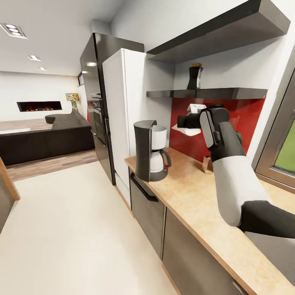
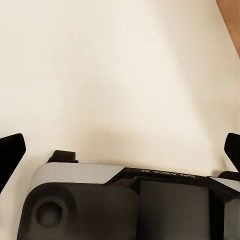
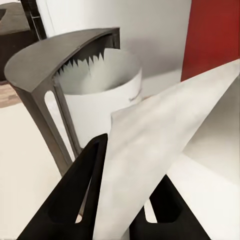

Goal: Set up a coffee station on the kitchen countertop: keep the coffee maker on the countertop, move the bottle of coffee from the kitchen shelf to the counter next to the coffee maker, place a paper coffee filter on top of the coffee maker, put the saucer next to the coffee maker with the coffee cup on the saucer, and place the electric kettle next to the coffee maker.

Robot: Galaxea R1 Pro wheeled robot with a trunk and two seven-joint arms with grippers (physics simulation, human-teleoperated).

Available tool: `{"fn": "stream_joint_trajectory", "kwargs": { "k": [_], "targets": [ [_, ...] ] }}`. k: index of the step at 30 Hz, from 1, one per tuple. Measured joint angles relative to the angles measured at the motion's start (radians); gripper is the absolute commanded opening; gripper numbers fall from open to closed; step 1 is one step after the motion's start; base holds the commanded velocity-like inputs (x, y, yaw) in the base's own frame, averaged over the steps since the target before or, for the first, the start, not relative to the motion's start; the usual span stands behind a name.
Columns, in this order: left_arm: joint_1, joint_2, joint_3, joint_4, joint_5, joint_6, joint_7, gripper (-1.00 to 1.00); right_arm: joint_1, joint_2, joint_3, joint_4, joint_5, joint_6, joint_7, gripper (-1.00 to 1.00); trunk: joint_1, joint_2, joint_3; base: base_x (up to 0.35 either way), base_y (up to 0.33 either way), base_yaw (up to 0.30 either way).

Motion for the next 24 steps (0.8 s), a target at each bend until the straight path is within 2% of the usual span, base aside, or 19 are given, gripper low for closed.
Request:
{"fn": "stream_joint_trajectory", "kwargs": {
  "k": [3,13,24],
  "targets": [
    [0.0,0.0,0.0,0.0,0.0,0.0,0.0,1.0,-0.066,0.024,0.0,0.099,0.0,-0.001,-0.047,-1.0,0.0,0.0,0.0,0.098,0.0,0.0],
    [0.0,0.0,0.0,0.0,0.0,-0.001,0.0,1.0,-0.195,0.038,0.0,0.262,-0.001,-0.002,-0.081,-1.0,0.0,0.0,0.0,0.124,0.0,0.0],
    [0.0,0.0,0.0,0.0,0.0,0.0,0.0,1.0,-0.227,0.058,0.0,0.295,-0.001,-0.005,-0.084,-1.0,0.0,0.0,0.0,0.142,0.039,0.0]
  ]
}}
